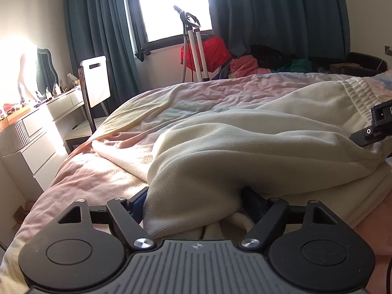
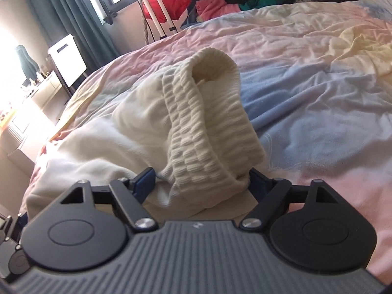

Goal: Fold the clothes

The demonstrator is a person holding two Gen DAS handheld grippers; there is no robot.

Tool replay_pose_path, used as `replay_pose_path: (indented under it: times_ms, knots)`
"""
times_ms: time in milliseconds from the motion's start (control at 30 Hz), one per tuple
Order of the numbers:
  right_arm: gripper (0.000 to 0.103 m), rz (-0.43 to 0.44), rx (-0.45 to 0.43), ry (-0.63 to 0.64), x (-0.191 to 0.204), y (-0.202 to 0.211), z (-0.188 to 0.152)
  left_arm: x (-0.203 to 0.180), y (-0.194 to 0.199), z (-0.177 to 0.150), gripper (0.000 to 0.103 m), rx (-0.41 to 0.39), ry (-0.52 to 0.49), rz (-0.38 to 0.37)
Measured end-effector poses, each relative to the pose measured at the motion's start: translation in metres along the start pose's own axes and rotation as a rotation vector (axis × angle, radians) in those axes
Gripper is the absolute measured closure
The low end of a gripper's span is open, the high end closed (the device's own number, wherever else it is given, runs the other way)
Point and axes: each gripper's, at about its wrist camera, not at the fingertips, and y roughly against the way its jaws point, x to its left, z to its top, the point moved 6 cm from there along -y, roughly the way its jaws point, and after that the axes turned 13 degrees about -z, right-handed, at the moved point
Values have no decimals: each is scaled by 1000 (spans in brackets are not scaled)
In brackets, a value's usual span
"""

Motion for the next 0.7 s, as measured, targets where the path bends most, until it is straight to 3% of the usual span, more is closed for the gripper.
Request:
replay_pose_path:
  times_ms: [33,200,333,433,700]
  knots:
    - [41,-6,-11,-10,-3,2,2,0,0,0,23,-1,-5,1]
    - [54,40,-75,-67,-14,13,16,-7,7,2,23,-26,-81,8]
    - [57,107,-162,-104,-18,31,32,-15,16,4,23,-56,-171,15]
    - [58,145,-205,-134,-23,39,41,-28,27,6,23,-110,-297,23]
    - [58,194,-243,-204,-34,41,52,-50,8,-4,25,-101,-492,48]
